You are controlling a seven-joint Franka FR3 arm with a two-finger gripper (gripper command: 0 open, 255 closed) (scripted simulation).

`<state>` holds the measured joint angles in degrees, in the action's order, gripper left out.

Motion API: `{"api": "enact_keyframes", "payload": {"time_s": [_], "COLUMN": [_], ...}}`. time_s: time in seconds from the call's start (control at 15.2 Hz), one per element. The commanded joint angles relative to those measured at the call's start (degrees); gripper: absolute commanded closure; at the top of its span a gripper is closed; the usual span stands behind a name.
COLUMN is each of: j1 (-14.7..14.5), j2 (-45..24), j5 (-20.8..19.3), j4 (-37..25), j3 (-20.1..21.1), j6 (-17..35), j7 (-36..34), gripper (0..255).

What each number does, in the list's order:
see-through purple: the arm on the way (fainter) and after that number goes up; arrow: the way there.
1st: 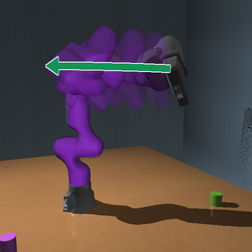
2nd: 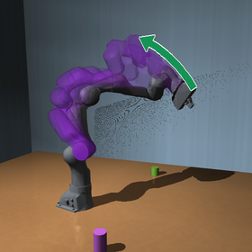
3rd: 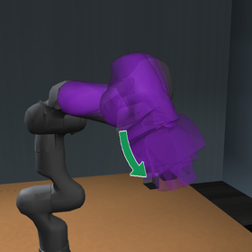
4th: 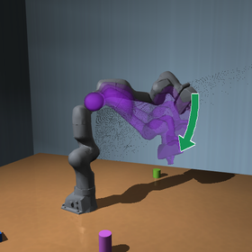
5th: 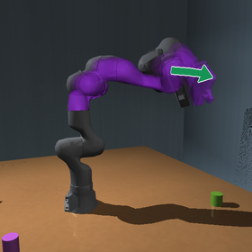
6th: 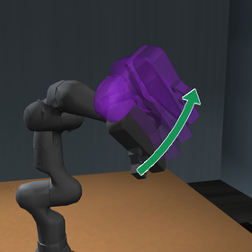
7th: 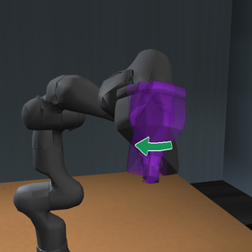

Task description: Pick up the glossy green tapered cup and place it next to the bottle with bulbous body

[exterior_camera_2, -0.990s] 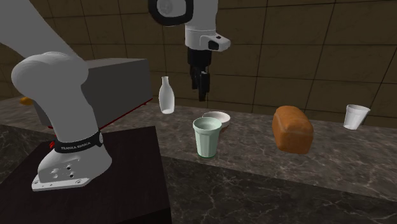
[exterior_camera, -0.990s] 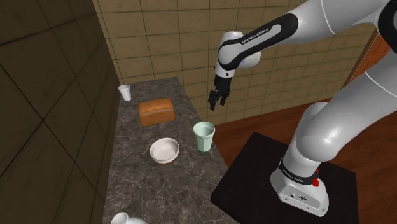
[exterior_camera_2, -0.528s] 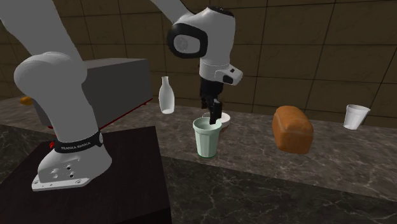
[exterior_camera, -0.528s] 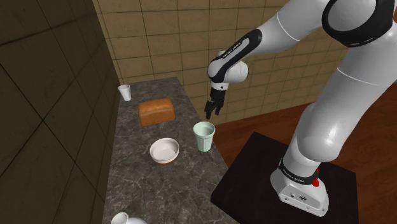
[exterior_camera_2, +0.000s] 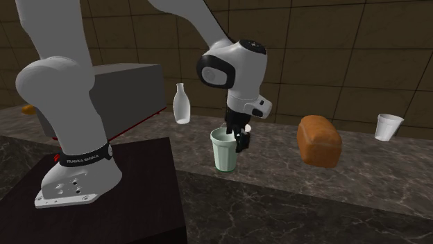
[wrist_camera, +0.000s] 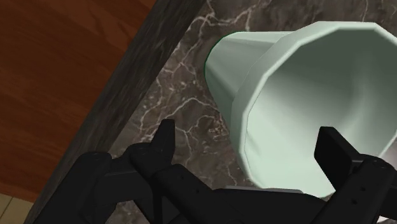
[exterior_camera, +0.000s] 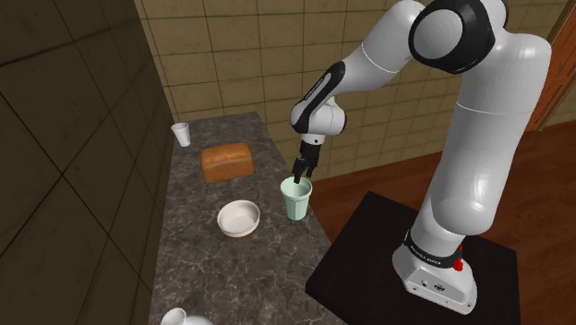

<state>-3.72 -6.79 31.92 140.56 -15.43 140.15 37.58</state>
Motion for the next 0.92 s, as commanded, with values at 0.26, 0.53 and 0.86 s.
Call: {"api": "enact_keyframes", "payload": {"time_s": [0.26,0.53,0.86], "j1": [-0.2,-0.2,-0.2], "j2": [-3.5,-3.5,-3.5], "j5": [3.8,3.8,3.8], "j4": [-0.2,-0.2,-0.2], "j3": [1.3,1.3,1.3], "j6": [2.8,2.8,2.8], "j7": [2.6,2.6,2.6], "gripper": [0,0,255]}}
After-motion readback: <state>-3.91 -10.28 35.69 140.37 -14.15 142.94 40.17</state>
